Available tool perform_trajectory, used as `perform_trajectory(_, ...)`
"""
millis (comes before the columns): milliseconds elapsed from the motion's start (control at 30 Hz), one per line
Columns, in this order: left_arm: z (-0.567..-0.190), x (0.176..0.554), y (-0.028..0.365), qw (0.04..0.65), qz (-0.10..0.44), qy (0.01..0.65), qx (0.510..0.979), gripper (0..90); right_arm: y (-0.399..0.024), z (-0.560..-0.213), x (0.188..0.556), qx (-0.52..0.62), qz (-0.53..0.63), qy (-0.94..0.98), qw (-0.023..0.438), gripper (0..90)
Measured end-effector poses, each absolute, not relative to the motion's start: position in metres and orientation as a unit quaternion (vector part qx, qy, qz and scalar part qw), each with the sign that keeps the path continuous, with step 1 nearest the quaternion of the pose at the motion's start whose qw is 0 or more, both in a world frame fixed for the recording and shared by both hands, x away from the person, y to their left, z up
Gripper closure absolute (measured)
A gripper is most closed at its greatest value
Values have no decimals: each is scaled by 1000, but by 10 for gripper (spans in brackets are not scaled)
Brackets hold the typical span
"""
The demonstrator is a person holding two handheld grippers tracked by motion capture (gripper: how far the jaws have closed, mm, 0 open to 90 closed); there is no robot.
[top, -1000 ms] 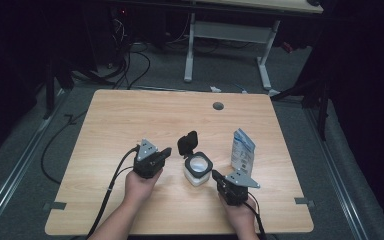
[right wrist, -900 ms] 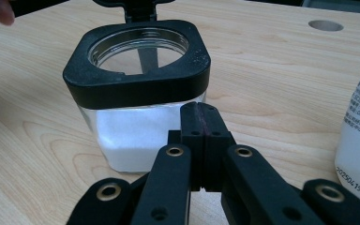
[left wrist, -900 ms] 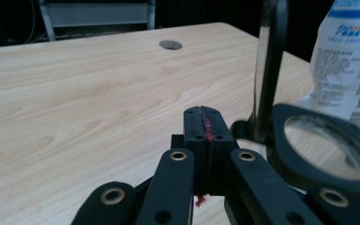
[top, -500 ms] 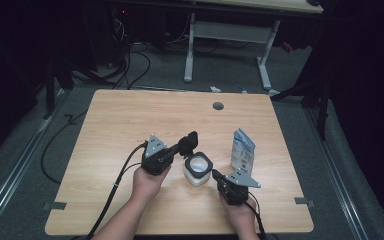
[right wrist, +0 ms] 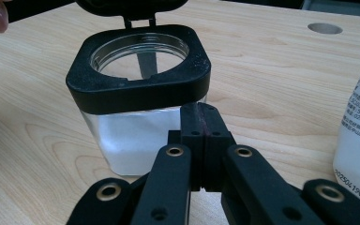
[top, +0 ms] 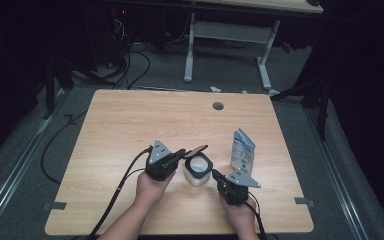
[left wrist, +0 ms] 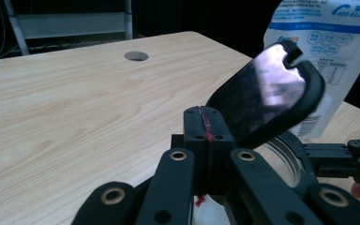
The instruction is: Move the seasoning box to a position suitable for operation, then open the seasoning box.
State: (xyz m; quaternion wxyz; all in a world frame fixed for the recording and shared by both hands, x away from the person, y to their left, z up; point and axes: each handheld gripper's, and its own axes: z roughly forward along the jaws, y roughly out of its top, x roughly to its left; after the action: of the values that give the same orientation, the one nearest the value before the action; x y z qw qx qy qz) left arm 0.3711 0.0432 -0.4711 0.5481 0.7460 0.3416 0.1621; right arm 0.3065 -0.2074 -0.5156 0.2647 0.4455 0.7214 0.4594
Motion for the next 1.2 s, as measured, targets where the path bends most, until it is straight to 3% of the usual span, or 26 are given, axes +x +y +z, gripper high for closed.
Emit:
perform_trajectory(400,-479,363,45,545,161,343,748,900,-208,-516,306,446,458,721,266,900)
perform_trajectory(867,-504,346,77,510,172,361,761,882,-213,-517,308,452,454,720,269,900)
perform_trajectory(1200,-515,337,64,501,153,353,775,864,-214,-518,319,454,440,725,272,900)
